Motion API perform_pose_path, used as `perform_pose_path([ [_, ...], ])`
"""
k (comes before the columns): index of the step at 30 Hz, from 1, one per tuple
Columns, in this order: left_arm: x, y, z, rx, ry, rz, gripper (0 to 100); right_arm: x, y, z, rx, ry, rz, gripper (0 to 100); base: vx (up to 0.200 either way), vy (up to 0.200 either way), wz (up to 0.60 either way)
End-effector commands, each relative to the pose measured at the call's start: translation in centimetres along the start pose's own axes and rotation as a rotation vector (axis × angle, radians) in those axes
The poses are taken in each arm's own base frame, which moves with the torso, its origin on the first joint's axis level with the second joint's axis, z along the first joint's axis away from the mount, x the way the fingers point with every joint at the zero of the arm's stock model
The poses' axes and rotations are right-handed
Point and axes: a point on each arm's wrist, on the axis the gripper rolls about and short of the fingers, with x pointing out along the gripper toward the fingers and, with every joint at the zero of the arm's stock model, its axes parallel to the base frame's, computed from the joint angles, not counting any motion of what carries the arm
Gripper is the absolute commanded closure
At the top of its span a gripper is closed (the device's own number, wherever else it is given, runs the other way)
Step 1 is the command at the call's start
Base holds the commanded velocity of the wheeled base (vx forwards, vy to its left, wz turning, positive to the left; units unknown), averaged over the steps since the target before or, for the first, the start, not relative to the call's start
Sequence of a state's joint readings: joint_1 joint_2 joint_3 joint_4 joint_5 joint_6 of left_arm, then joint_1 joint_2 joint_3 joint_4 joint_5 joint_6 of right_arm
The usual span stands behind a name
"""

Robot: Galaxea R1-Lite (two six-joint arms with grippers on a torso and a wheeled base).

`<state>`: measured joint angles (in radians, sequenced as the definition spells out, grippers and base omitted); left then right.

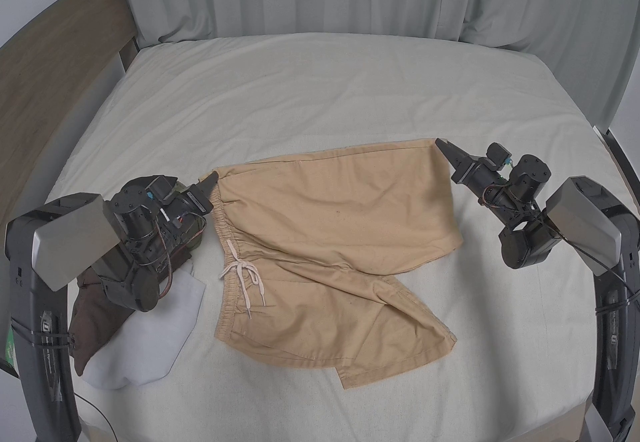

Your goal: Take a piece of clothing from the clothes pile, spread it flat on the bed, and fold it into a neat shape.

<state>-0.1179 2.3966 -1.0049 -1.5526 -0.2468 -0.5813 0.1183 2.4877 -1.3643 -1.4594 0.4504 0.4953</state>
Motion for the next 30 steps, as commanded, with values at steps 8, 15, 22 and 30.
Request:
perform_pose_path([
  [8,-0.2,-0.5,-0.9,-0.077,0.030,0.000,0,-1.9,1.1,-0.4,0.013,0.053,-0.023,0,0.000,0.000,0.00],
  [15,-2.5,-0.6,-1.5,-0.093,0.097,0.049,0,-6.7,4.9,0.7,0.033,0.145,-0.052,0,0.000,0.000,0.00],
  [22,-5.9,-1.5,0.7,-0.077,0.117,0.085,0,-11.1,7.4,0.9,0.032,0.250,-0.097,0,0.000,0.000,0.00],
  [30,-11.3,-4.3,4.1,-0.029,0.184,-0.015,0,-14.6,9.5,1.3,0.000,0.323,-0.110,0,0.000,0.000,0.00],
])
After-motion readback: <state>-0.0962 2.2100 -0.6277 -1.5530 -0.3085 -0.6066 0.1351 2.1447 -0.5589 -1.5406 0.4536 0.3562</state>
